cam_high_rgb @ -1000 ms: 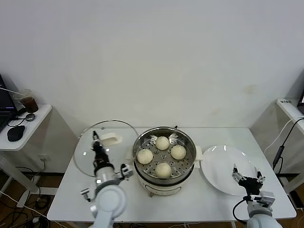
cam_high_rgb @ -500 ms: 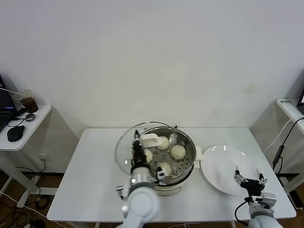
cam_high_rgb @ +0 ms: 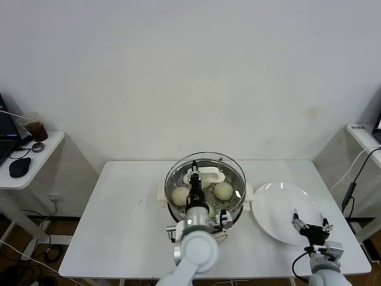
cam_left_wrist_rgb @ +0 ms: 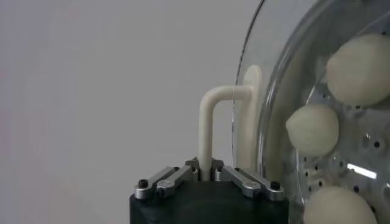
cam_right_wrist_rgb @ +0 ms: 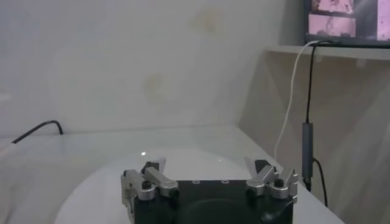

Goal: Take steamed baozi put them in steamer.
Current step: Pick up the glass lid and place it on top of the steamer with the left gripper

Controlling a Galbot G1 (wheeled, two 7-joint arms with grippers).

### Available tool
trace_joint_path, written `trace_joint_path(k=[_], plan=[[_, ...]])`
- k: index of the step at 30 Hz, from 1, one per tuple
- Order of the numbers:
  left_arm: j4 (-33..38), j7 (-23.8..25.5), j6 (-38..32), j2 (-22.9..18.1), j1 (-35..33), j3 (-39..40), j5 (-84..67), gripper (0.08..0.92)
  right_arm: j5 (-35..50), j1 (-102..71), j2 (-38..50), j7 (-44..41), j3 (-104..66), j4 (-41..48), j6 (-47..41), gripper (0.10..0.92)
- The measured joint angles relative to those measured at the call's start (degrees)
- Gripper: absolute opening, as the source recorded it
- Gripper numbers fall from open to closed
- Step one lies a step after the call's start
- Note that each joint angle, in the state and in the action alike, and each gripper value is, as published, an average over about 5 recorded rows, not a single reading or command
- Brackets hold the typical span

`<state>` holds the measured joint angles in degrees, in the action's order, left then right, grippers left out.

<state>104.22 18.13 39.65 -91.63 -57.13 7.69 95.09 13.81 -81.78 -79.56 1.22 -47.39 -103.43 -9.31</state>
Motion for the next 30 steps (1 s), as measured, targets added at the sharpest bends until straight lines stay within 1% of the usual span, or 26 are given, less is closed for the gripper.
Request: trace_joint_path(k=[10, 30], plan=[[-4.7, -0.4, 0.0, -0.2, 1.3, 0.6, 1.5, 0.173, -0.2, 0.4, -0.3, 0.0, 0.1, 0.5, 0.1, 0.823], [-6.3, 0.0, 0.0, -0.3, 1.0, 0.5, 3.1, 0.173, -0.6, 0.4, -0.7, 0.0, 0.6, 0.8, 0.4, 0.823]])
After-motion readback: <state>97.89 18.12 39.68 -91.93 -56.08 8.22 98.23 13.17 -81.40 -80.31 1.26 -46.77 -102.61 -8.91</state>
